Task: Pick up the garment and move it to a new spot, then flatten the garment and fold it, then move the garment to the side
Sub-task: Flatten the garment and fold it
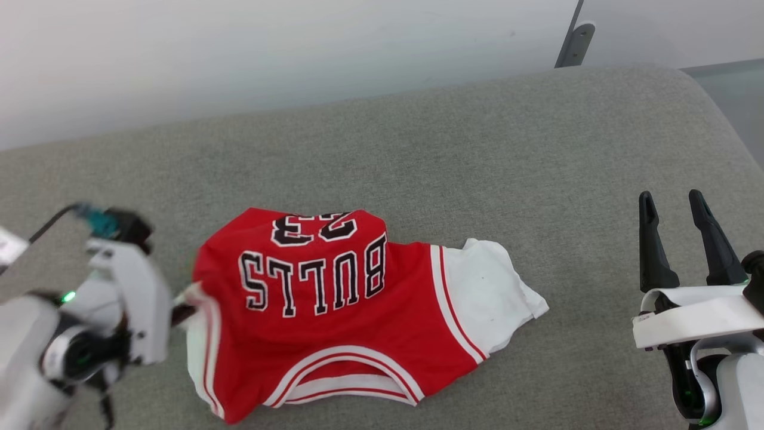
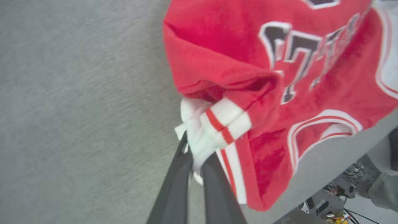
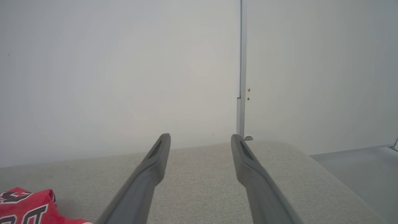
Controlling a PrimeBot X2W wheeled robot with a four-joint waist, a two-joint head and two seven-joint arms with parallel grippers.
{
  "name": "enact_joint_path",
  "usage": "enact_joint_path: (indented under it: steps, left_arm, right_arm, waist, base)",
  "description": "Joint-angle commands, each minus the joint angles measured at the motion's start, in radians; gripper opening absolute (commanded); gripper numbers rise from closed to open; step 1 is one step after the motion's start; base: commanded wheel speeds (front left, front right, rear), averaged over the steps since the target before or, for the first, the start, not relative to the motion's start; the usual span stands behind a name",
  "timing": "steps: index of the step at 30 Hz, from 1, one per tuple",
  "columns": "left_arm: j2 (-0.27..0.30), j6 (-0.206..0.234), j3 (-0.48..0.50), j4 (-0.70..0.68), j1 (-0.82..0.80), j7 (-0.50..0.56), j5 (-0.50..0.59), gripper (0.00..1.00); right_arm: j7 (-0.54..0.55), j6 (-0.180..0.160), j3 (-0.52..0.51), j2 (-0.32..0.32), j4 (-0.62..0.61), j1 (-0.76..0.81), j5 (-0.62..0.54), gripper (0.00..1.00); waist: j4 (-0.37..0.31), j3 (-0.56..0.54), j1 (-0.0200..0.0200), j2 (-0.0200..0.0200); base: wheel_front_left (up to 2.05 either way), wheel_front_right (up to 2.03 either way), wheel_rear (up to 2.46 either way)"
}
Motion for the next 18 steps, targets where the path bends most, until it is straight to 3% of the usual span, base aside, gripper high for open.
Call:
enact_joint_path:
  steps: [1, 7, 12, 13, 14, 15, 16, 17, 18]
  left_arm:
    - [-0.013, 0.009, 0.001, -0.031, -0.021, 0.016, -0.015, 0.00]
    - [-0.098, 0.044, -0.034, -0.178, -0.055, 0.105, -0.074, 0.00]
    - [-0.137, 0.030, -0.102, -0.209, -0.030, 0.133, -0.045, 0.00]
    - [-0.145, 0.024, -0.113, -0.205, -0.028, 0.126, -0.035, 0.11]
    - [-0.149, 0.020, -0.121, -0.199, -0.026, 0.120, -0.026, 0.40]
    - [-0.150, 0.014, -0.128, -0.191, -0.022, 0.113, -0.020, 0.58]
    - [-0.150, 0.010, -0.132, -0.185, -0.018, 0.110, -0.014, 0.84]
    - [-0.149, 0.005, -0.136, -0.179, -0.017, 0.105, -0.009, 1.00]
    - [-0.145, 0.004, -0.137, -0.176, -0.017, 0.104, -0.004, 1.00]
  right_arm:
    - [-0.003, -0.002, -0.006, 0.002, -0.004, 0.012, -0.005, 1.00]
    - [0.004, -0.002, -0.005, 0.014, -0.010, 0.003, -0.008, 1.00]
    - [0.001, -0.002, 0.001, 0.028, -0.003, -0.010, -0.001, 1.00]
    - [0.000, -0.002, 0.003, 0.029, -0.001, -0.011, -0.001, 1.00]
    - [0.000, -0.002, 0.005, 0.030, 0.003, -0.011, -0.002, 1.00]
    - [-0.001, -0.002, 0.007, 0.032, 0.007, -0.013, -0.001, 1.00]
    - [-0.002, -0.002, 0.008, 0.034, 0.009, -0.015, 0.001, 1.00]
    - [-0.003, -0.002, 0.008, 0.035, 0.011, -0.014, 0.002, 1.00]
    - [-0.004, -0.002, 0.006, 0.037, 0.014, -0.012, 0.002, 1.00]
  waist:
    - [0.001, 0.001, 0.0000, -0.0001]
    - [-0.002, 0.018, 0.0000, -0.0001]
    - [-0.007, 0.032, 0.0000, -0.0001]
    - [-0.008, 0.034, 0.0000, -0.0001]
    - [-0.009, 0.035, 0.0000, -0.0001]
    - [-0.010, 0.035, 0.0000, -0.0001]
    - [-0.010, 0.035, 0.0000, -0.0001]
    - [-0.010, 0.033, 0.0000, -0.0001]
    - [-0.008, 0.031, 0.0000, -0.0001]
  base:
    - [0.00, 0.00, 0.00]
    - [0.00, 0.00, 0.00]
    - [0.00, 0.00, 0.00]
    - [0.00, 0.00, 0.00]
    - [0.00, 0.00, 0.00]
    - [0.00, 0.00, 0.00]
    - [0.00, 0.00, 0.00]
    - [0.00, 0.00, 0.00]
    - [0.00, 0.00, 0.00]
